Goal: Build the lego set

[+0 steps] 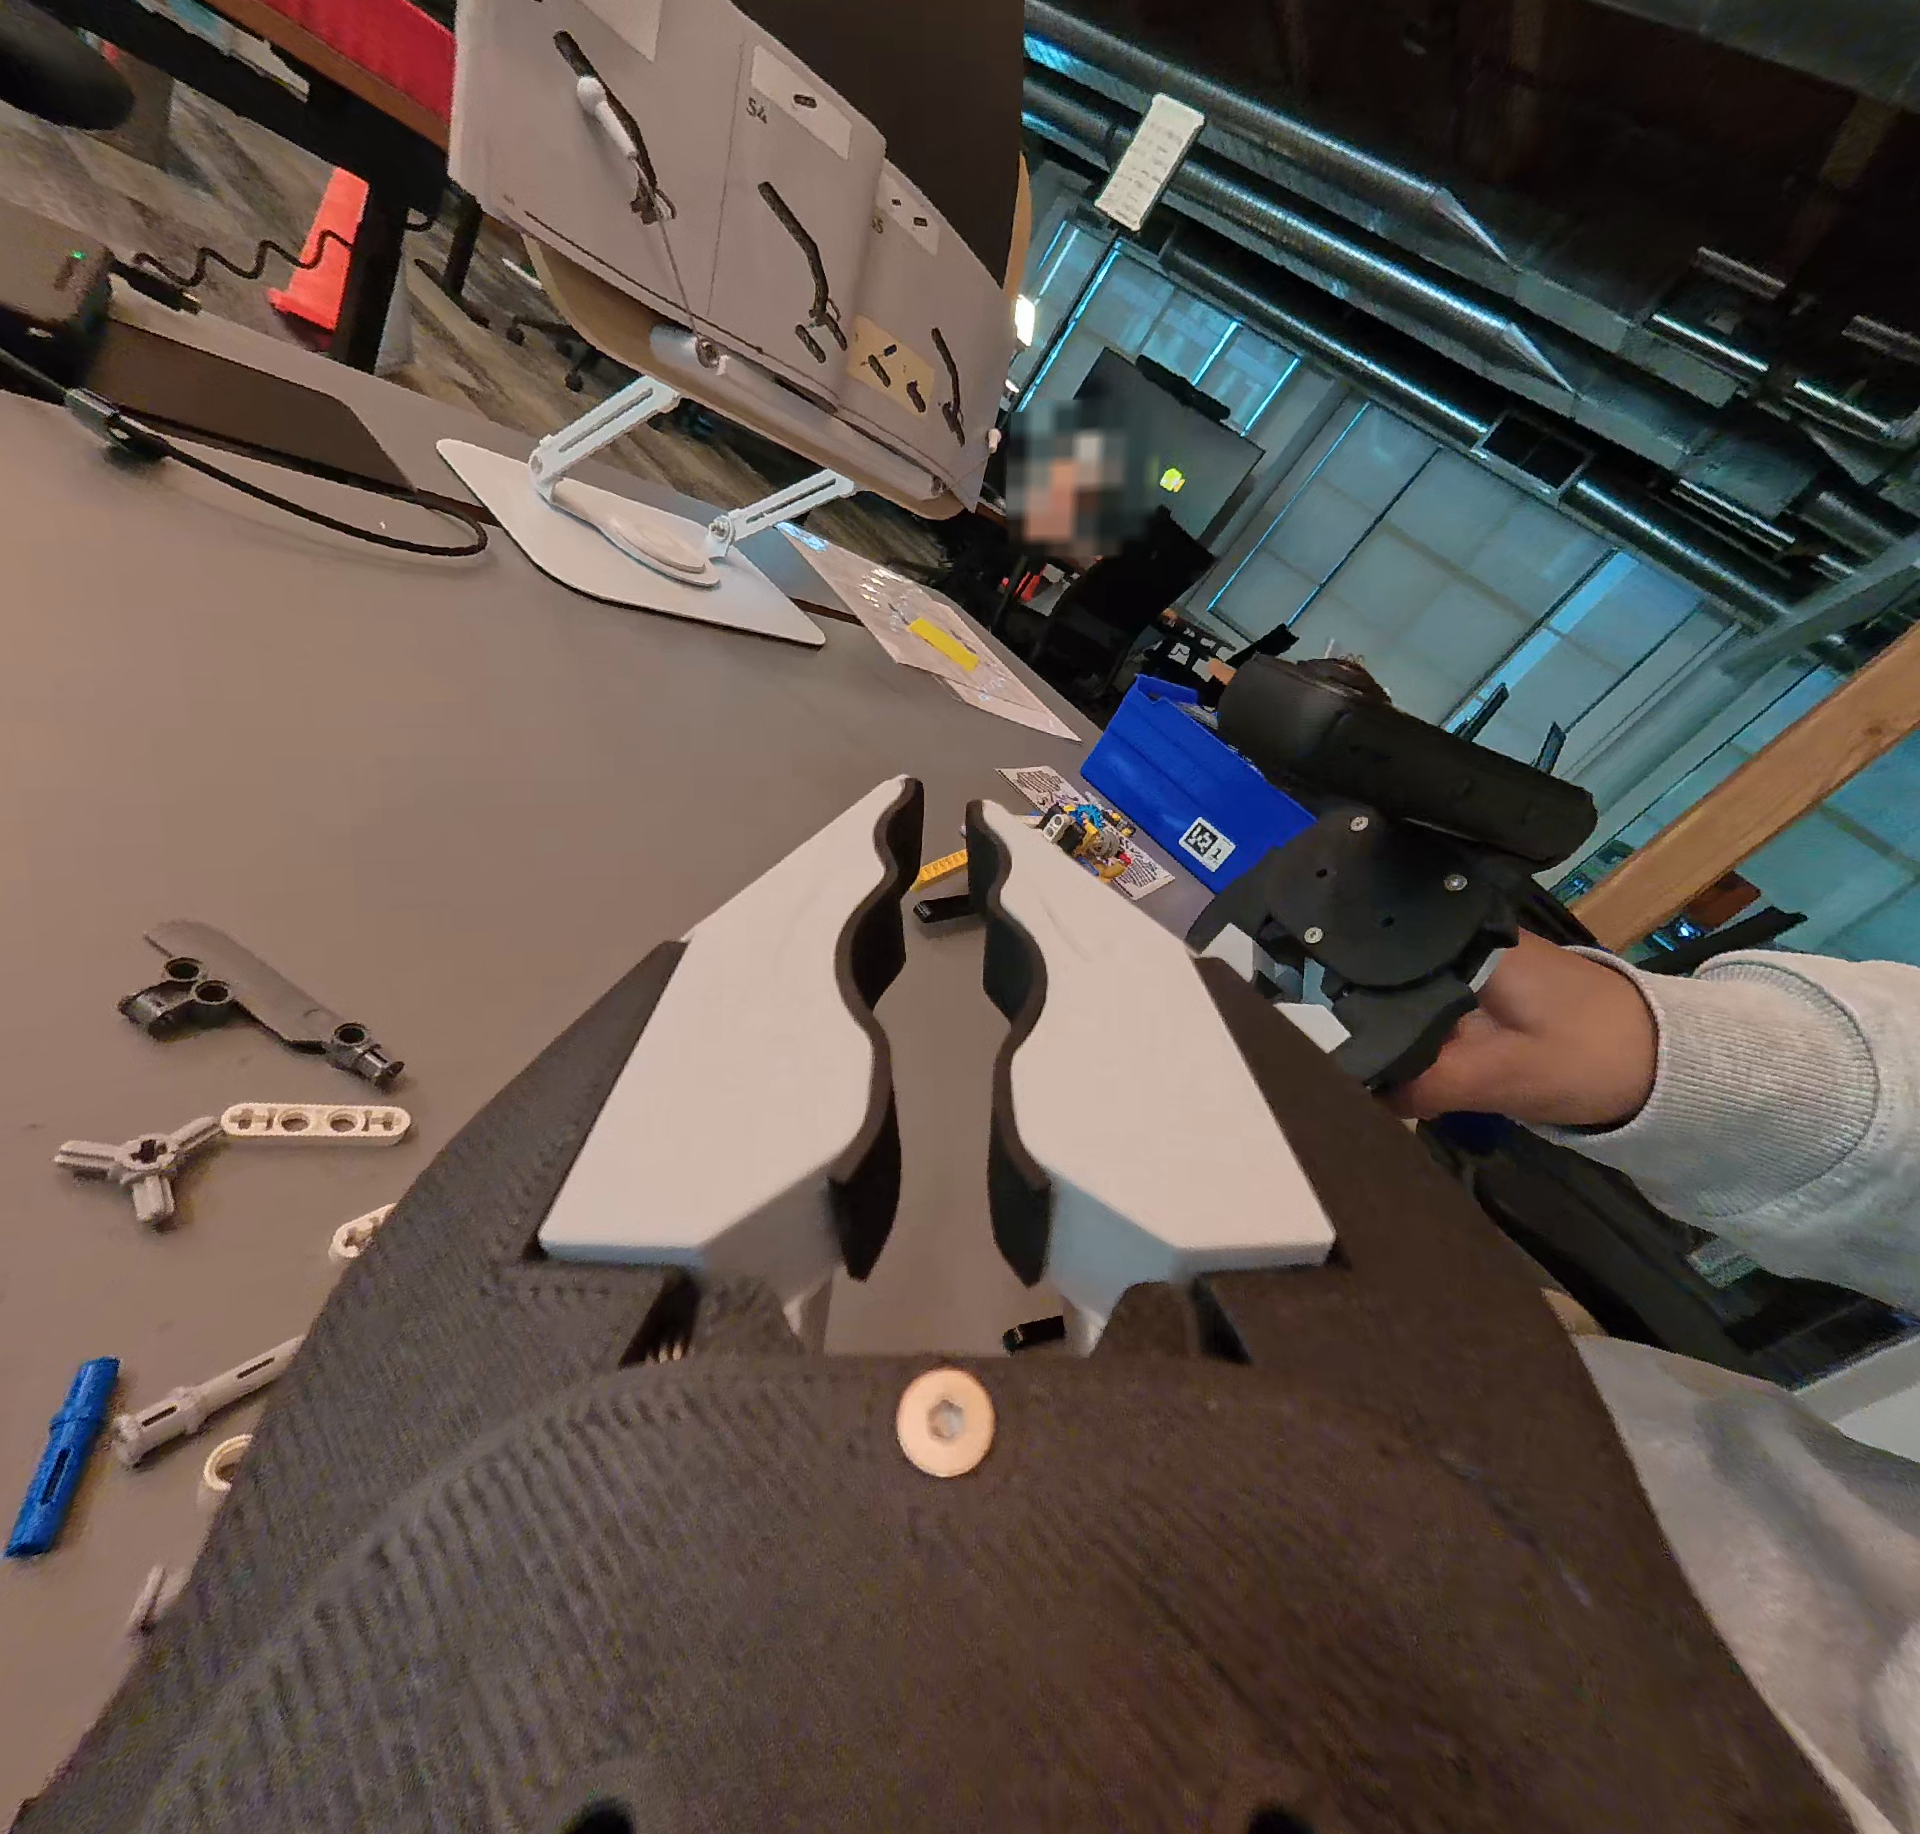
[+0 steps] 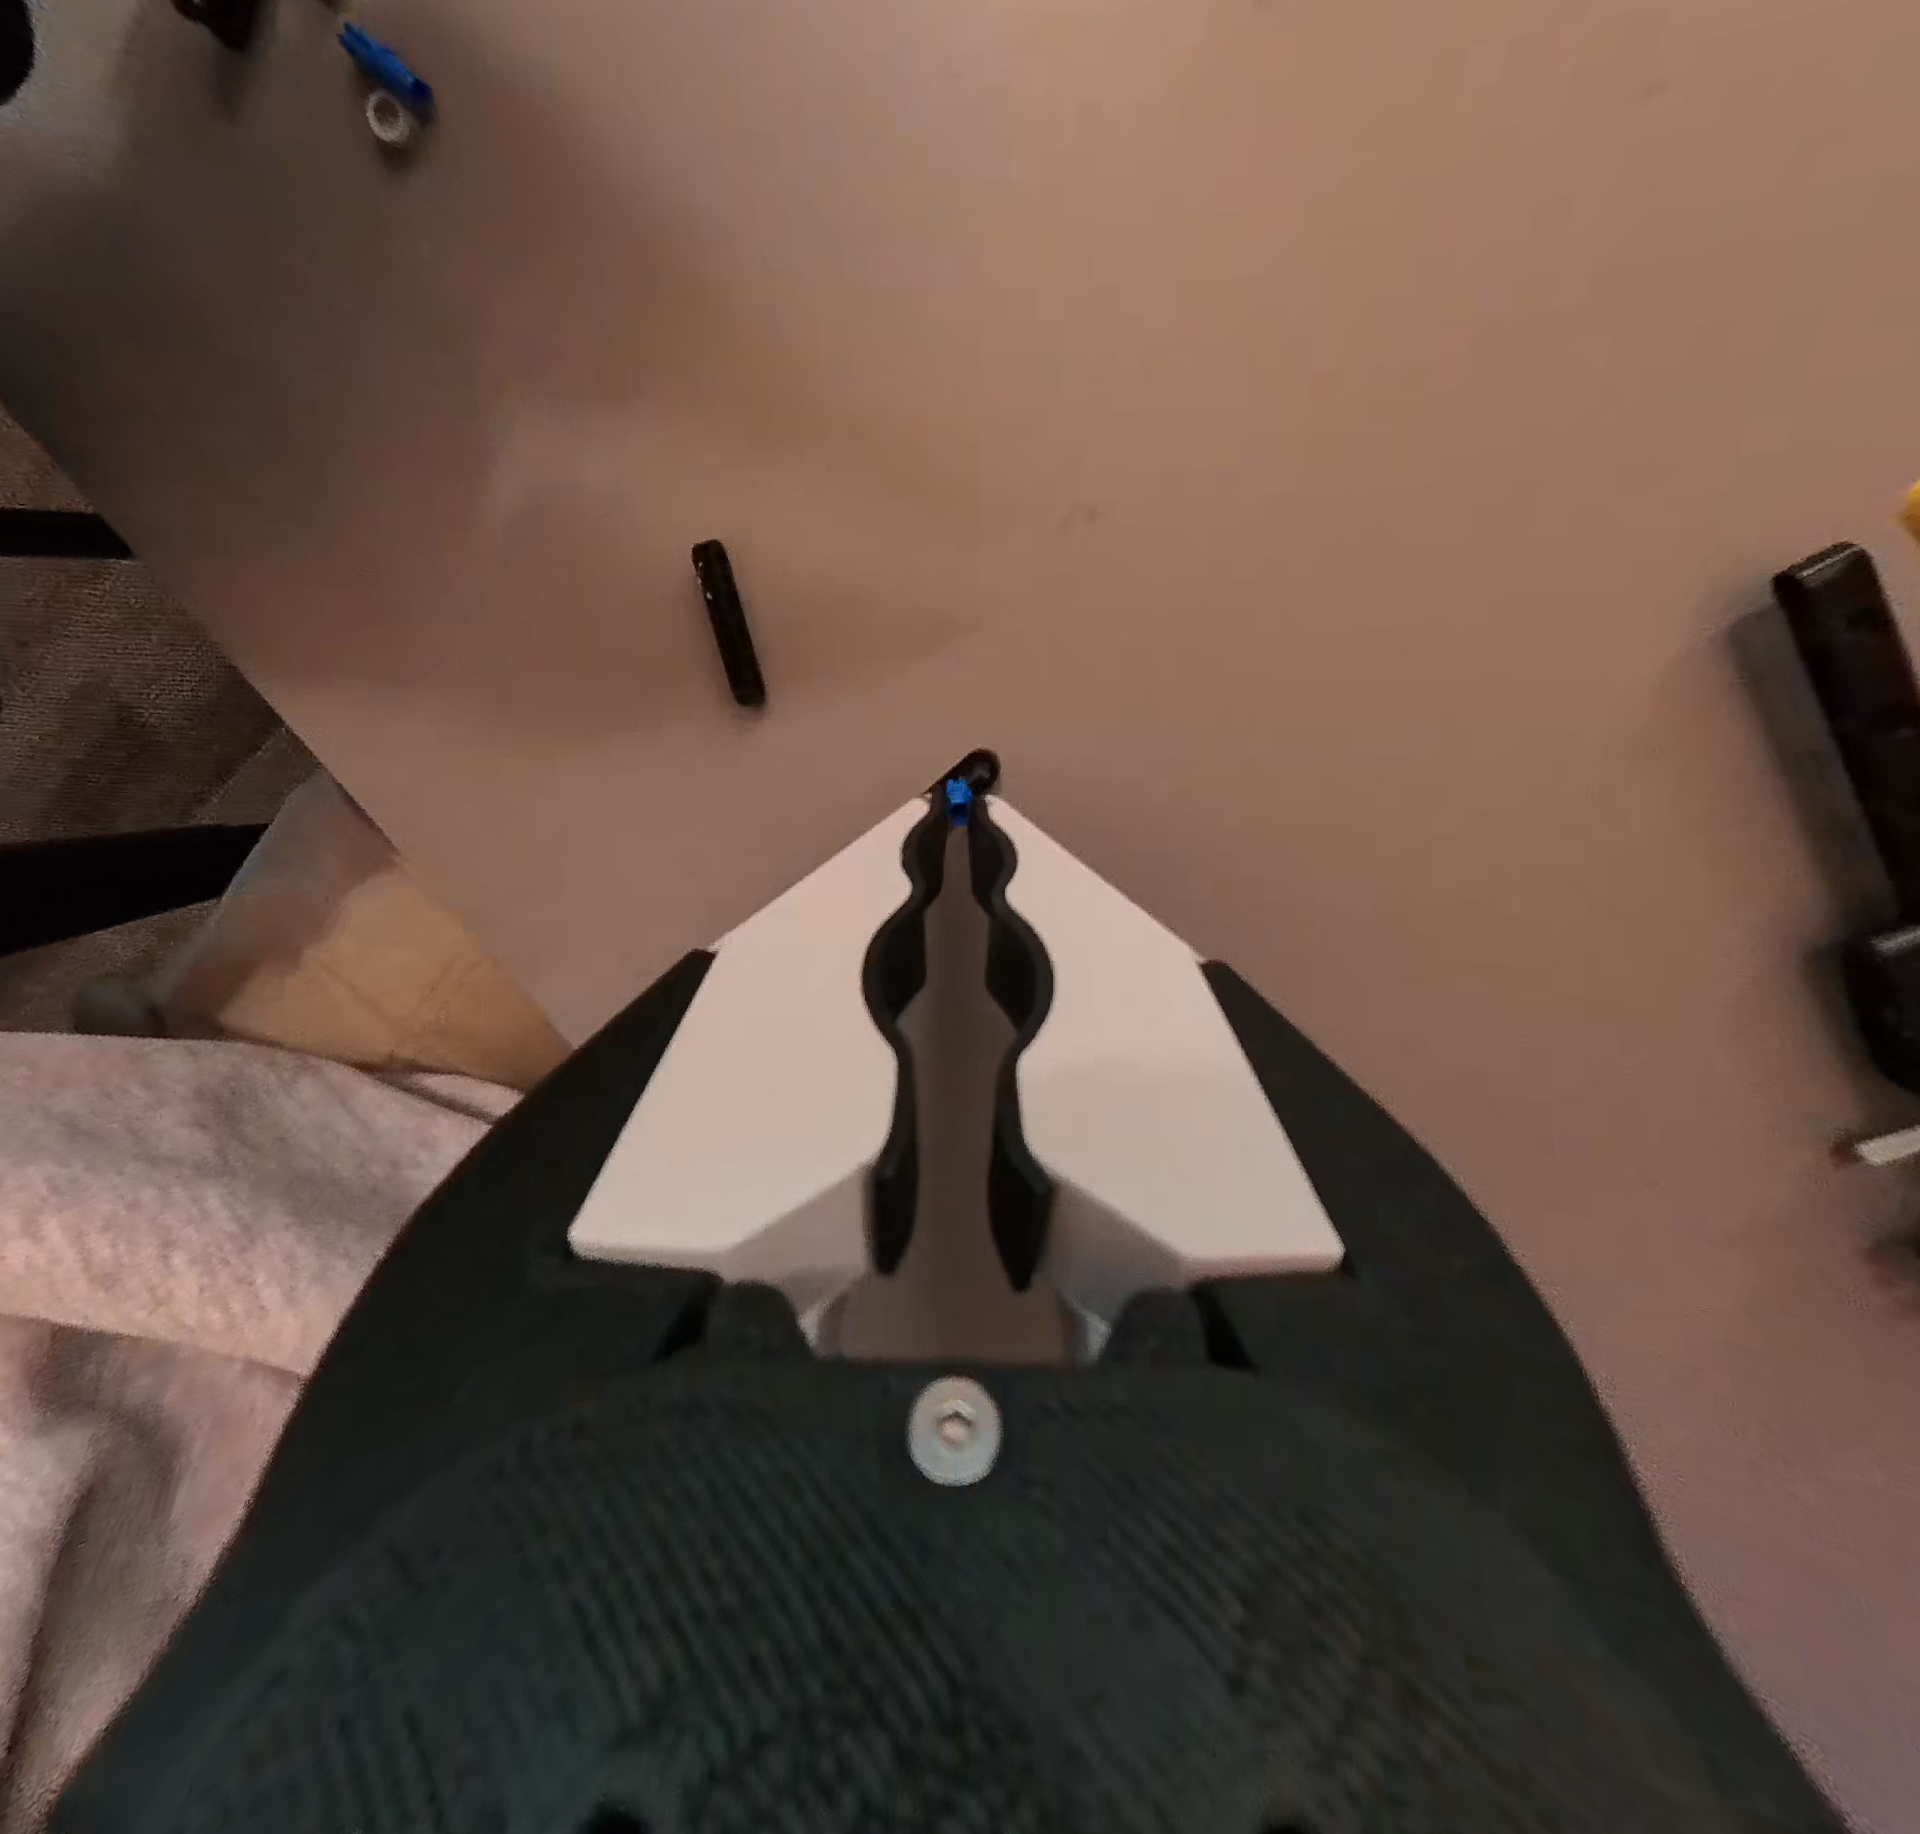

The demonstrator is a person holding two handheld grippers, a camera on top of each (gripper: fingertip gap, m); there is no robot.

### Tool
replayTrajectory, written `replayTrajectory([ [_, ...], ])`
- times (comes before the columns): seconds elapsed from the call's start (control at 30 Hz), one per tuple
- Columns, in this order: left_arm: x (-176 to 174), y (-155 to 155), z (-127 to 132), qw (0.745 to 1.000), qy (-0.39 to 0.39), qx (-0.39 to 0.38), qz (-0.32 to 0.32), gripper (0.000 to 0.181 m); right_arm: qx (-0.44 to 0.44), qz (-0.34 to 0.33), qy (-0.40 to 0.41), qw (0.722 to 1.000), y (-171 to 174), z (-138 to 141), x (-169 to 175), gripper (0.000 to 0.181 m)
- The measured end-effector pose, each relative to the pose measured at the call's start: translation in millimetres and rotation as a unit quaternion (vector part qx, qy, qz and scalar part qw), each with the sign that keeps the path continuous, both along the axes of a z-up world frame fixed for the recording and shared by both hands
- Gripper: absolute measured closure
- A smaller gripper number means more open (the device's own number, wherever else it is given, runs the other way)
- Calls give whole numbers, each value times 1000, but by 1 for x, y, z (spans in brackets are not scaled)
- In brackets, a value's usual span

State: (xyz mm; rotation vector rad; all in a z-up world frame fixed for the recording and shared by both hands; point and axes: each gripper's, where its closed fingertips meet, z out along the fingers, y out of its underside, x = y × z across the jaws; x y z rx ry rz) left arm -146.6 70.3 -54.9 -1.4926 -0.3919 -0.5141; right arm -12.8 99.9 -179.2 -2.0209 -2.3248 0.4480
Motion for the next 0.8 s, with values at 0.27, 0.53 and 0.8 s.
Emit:
replayTrajectory([
  [0.27, 2, 3, -4, 1000, -8, -5, -7, 175, -11, 57, -15, 998, -14, -3, 13, 179],
  [0.53, 3, 3, -4, 1000, -16, -3, -10, 175, 29, 214, 12, 976, -31, 4, 27, 178],
  [0.8, 3, 3, -3, 1000, -18, -2, -13, 175, 52, 140, 35, 988, -19, 11, 13, 178],
])
